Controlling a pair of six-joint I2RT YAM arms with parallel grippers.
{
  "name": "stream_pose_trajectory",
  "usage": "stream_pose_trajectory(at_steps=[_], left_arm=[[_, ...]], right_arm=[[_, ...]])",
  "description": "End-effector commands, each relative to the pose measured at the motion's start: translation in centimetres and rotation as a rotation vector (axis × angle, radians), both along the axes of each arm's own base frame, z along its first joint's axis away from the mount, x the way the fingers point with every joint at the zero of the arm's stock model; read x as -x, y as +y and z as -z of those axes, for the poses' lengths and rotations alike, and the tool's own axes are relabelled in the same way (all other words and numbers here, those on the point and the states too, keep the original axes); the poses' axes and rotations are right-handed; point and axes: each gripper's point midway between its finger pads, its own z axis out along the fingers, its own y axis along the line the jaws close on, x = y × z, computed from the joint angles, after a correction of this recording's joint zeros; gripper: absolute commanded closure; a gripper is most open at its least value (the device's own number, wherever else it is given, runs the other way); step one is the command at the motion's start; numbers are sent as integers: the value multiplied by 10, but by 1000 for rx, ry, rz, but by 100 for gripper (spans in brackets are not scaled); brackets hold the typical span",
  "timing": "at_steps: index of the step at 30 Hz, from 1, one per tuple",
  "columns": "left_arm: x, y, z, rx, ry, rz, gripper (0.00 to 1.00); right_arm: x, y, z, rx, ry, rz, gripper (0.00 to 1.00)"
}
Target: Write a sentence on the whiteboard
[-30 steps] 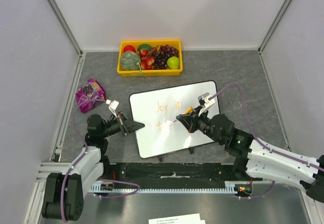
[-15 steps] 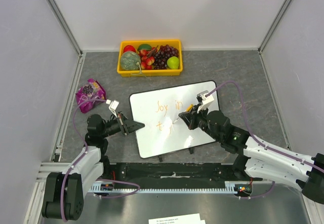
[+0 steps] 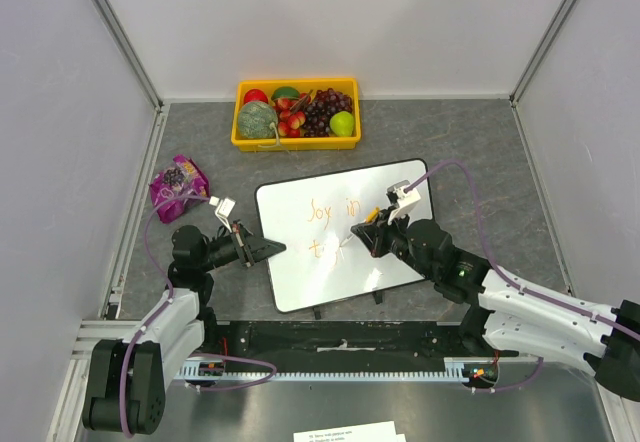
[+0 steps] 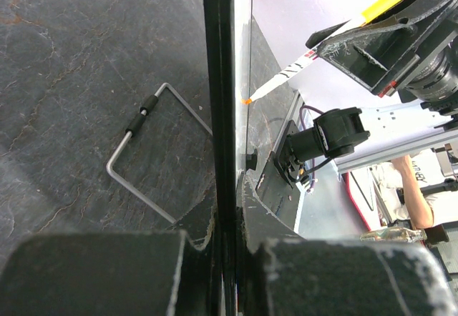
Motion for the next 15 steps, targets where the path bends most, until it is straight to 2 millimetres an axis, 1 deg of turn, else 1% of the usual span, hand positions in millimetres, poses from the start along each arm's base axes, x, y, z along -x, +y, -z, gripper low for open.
stream_pose_trajectory(at_steps=[1,9,15], left_arm=[[1,1,9,-43,-69,9,98],[1,1,9,-43,-69,9,98],[1,1,10,-44,-71,9,98]], right_arm=[[-5,-6,6,10,3,35,100],[-11,-20,9,34,3,83,100],[-16,-23,2,24,-7,104,100]])
